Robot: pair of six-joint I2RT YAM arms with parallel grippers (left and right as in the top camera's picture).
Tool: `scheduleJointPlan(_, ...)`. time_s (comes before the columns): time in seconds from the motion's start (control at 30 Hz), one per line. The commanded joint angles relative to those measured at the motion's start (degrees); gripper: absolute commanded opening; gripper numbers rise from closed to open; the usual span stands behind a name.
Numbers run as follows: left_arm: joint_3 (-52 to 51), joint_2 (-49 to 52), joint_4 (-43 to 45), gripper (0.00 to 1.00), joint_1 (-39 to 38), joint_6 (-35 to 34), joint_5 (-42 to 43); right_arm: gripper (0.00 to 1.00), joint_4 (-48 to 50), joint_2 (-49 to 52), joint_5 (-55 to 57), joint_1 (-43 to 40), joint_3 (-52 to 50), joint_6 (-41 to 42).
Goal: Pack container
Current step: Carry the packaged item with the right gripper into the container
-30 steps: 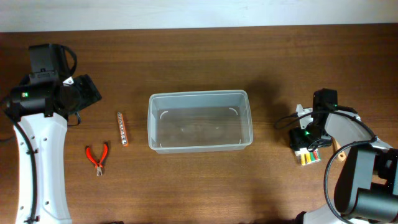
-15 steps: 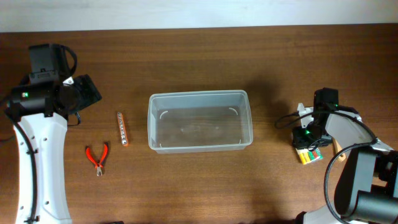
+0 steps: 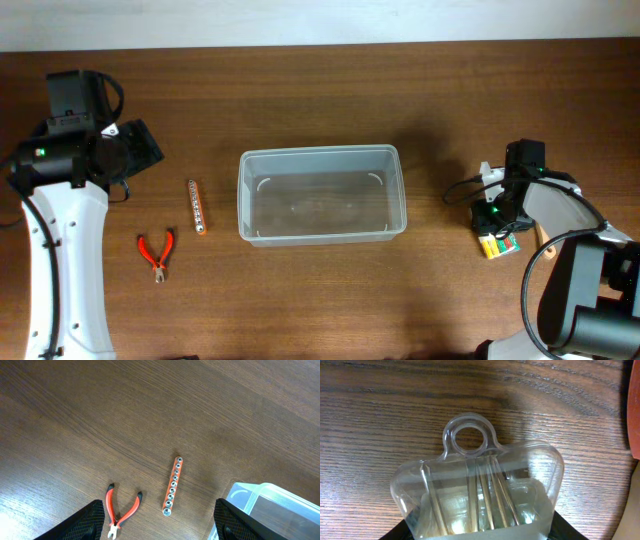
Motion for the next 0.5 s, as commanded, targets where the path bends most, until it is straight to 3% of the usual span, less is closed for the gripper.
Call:
scheduleJointPlan(0.0,0.9,-0.5,0.0,0.72,0.0,-0.5,-0.9,0.04,0.7,1.3,-0.3,-0.2,-0.1,0.1)
scheduleJointPlan(0.47,0.9,-0.5,0.0,0.73,0.0,-0.5,-2.2,0.04,-7.6,0.7,-0.4,-0.1,15.2,0.1)
